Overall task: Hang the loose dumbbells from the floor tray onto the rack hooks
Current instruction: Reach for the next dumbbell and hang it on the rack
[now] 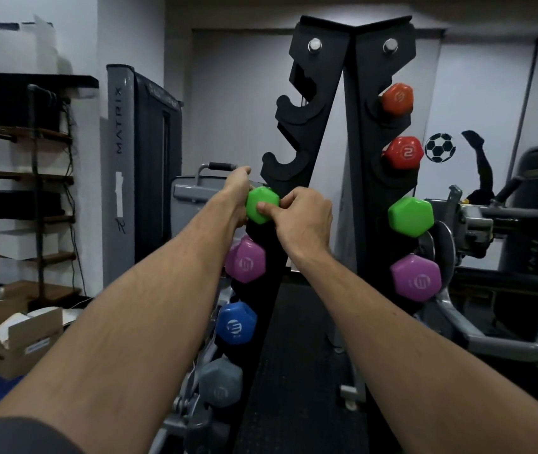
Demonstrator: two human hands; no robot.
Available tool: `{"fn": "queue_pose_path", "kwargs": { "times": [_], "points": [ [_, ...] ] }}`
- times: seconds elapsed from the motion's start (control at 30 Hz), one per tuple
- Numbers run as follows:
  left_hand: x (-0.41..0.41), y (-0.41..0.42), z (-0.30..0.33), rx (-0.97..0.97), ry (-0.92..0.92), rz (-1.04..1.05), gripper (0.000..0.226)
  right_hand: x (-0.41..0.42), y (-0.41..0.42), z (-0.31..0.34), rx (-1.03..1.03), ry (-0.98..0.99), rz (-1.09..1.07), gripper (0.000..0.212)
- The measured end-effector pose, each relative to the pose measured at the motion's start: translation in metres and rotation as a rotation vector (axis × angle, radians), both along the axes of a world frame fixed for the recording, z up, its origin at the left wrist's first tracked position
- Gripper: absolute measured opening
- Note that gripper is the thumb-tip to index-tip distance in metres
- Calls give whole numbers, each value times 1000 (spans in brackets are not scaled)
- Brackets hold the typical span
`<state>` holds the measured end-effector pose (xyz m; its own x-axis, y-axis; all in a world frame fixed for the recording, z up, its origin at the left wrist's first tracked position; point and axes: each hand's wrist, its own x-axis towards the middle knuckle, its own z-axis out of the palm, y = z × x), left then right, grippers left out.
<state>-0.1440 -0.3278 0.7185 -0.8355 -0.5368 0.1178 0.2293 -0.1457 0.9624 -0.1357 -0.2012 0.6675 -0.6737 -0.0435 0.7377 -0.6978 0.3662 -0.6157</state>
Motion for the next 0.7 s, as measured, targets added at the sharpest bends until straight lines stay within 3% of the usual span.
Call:
{"fn": "queue_pose_path", "kwargs": {
  "times": [0.13, 0.27, 0.47, 0.7],
  "points": [
    [-2, -6, 0, -138, -82, 45, 45, 1, -3, -3, -8, 21, -19, 35],
    [11, 4, -7, -77, -37, -12, 44, 5, 1, -5, 24, 16, -7, 30],
    [8, 6, -15, 10, 139, 63, 31, 7, 11, 1, 114, 12, 14, 21],
    [9, 10, -14, -77, 150, 98, 34, 6, 18, 2, 129, -3, 85, 27]
  ]
}}
